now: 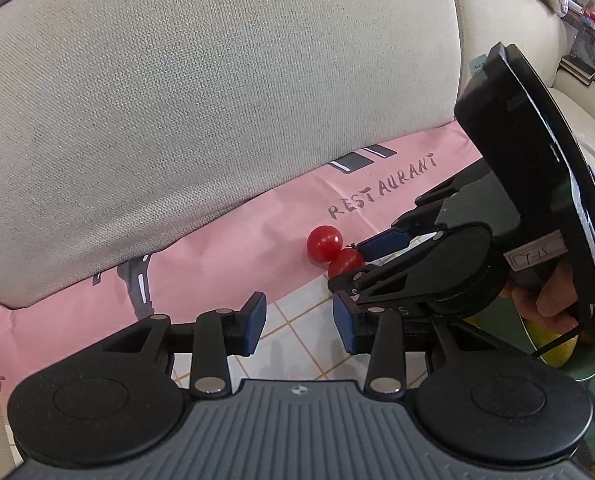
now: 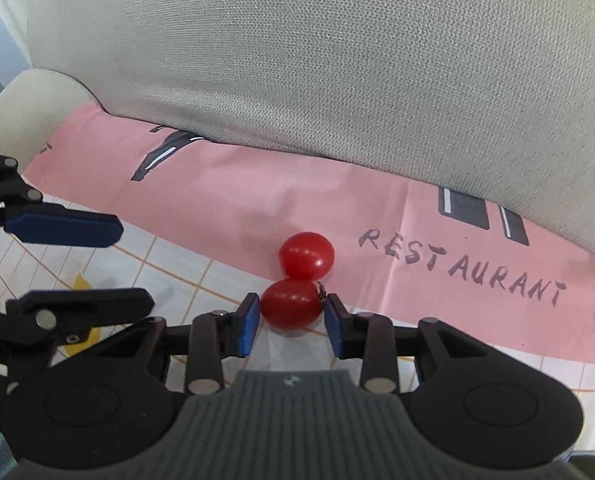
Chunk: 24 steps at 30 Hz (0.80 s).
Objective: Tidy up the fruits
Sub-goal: 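Grasp a cherry tomato with the right tool while the left tool grasps the other tomato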
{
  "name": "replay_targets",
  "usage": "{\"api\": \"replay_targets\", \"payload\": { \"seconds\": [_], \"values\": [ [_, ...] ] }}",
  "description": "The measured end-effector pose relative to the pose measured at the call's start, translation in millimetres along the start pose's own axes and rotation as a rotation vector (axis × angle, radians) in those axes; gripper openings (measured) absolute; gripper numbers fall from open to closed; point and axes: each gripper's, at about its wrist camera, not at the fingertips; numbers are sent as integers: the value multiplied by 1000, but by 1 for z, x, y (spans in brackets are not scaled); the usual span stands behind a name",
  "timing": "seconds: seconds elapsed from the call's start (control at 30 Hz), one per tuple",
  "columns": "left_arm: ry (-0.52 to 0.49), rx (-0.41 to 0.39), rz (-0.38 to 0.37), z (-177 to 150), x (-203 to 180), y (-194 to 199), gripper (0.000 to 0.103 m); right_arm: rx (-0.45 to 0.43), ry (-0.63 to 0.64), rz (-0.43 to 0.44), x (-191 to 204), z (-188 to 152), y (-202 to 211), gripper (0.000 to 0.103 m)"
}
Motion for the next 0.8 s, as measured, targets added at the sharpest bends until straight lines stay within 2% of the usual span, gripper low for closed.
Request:
{"api": "replay_targets", "payload": {
  "seconds": [0.2, 0.37, 0.63, 0.8],
  "values": [
    [-3, 1, -8, -1, 0, -6, 45, -3, -34, 22, -4, -1, -4, 32],
    [-16, -6, -29, 2, -3, -12, 45, -24, -43, 35, -6, -3, 13, 31],
    [-14, 6, -42, 16, -20, -42, 45, -117, -30, -85, -27, 2, 56, 31],
    [0, 18, -35, 24, -27, -60, 45, -130, -70, -110, -43, -2, 66, 31]
  ]
}}
Point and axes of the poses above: each gripper's, at about its wrist camera, not at the fingertips, and y roughly against the way its jaws point, x to its left, z to its top, and after that the axes turned 10 degrees about z, right-handed
